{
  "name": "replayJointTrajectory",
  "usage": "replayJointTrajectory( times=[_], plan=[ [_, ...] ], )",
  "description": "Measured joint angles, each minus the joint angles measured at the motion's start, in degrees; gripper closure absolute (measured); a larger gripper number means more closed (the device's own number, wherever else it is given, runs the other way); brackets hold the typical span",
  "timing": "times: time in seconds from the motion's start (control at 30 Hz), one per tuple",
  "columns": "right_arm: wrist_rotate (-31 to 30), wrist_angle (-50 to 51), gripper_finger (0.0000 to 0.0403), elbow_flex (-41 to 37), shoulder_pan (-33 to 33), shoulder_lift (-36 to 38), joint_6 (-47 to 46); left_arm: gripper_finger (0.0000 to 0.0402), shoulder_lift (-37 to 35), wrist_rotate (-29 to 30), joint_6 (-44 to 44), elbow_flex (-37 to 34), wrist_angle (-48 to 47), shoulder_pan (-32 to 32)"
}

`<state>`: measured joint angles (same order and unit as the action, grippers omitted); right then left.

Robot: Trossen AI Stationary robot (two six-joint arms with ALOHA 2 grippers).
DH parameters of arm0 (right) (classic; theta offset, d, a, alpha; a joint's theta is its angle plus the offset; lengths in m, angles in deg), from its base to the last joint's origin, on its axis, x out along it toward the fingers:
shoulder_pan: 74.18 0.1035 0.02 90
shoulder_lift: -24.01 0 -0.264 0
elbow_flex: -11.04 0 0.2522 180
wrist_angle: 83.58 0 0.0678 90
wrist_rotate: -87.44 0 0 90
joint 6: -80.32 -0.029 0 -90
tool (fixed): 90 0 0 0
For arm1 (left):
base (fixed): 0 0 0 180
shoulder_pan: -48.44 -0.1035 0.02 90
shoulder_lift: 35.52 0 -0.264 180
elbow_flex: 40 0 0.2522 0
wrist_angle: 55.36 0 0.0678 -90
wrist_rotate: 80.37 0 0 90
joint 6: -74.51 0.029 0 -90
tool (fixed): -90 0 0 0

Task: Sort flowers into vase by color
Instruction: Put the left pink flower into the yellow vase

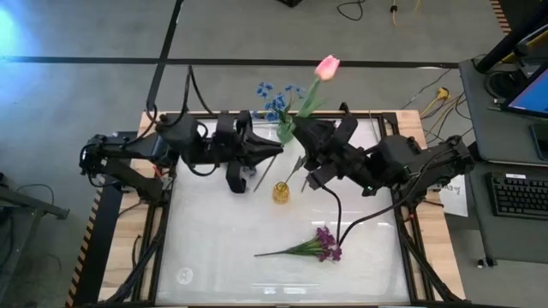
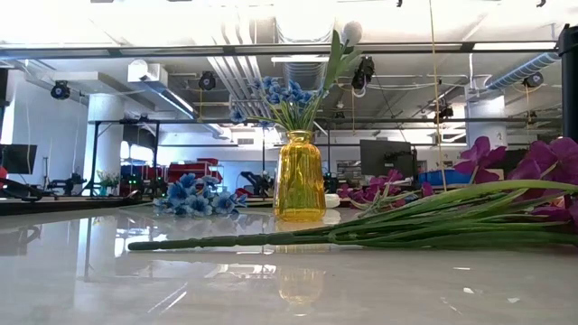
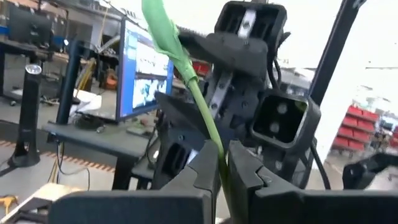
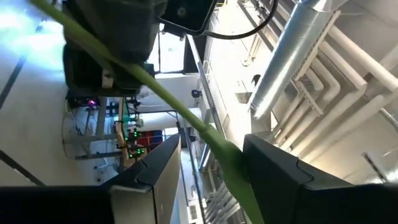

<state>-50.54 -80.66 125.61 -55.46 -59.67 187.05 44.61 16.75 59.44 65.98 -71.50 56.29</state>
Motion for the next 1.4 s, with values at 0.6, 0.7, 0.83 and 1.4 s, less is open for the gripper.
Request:
replayJointTrajectory(
  times=[0.6, 0.7, 0.83, 1.4],
  plan=[
    [1.4, 8.4, 0.0278, 0.0, 0.0, 0.0, -5.3, 0.0401, 0.6, 0.0, 0.7, -0.1, -5.1, 0.0],
    [1.1, 8.2, 0.0262, 0.0, 0.0, 0.0, -8.5, 0.0401, 0.6, 0.5, 3.7, -0.1, -3.4, 0.2],
    [-1.6, 5.8, 0.0239, 0.0, 0.0, 0.0, -12.3, 0.0402, 0.6, 0.6, 7.3, -0.1, 0.3, 0.4],
    [2.1, 13.3, 0.0293, 0.0, 0.0, 0.2, 1.7, 0.0385, 0.6, -6.8, -3.3, -0.1, -4.0, -1.6]
  ],
)
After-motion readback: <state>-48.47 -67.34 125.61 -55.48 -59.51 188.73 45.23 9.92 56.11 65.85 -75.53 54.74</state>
